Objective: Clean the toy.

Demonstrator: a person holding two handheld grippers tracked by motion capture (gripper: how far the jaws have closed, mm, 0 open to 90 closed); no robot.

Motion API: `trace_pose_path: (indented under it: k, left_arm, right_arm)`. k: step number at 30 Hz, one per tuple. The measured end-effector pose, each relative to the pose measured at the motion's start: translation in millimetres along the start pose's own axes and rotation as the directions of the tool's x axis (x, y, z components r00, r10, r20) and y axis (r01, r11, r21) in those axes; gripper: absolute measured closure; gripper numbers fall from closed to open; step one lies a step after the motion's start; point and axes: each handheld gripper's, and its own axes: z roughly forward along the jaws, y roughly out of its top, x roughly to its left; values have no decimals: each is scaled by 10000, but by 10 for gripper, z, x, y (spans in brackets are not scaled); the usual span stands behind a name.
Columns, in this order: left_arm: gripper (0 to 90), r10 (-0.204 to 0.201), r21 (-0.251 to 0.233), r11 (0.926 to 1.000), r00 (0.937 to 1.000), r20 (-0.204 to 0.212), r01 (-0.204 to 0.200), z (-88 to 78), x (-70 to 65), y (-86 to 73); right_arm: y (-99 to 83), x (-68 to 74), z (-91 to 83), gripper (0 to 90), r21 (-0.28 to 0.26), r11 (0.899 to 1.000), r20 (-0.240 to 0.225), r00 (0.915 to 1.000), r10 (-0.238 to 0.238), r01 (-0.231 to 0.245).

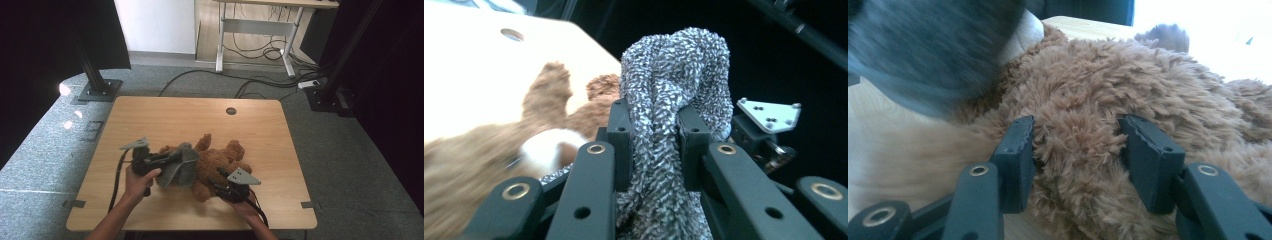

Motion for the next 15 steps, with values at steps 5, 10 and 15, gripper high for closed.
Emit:
trace_pose_path:
  k: [5, 10, 15]
  left_arm:
    - [732, 97, 1504, 9886, 9990, -433, -30, 468, -28, -75]
    - [737, 201, 1482, 9889, 9971, -735, -91, 399, 51, -209]
    - [739, 140, 1178, 9930, 9983, -569, -73, 218, 110, -274]
  right_arm:
    - [-2, 13, -2, 484, 49, 10000, 125, 9999, 30, -31]
    - [-17, 36, 0, 498, 211, 9993, 397, 9987, -314, 306]
    - [-22, 72, 15, 501, 245, 9984, 639, 9966, -514, 500]
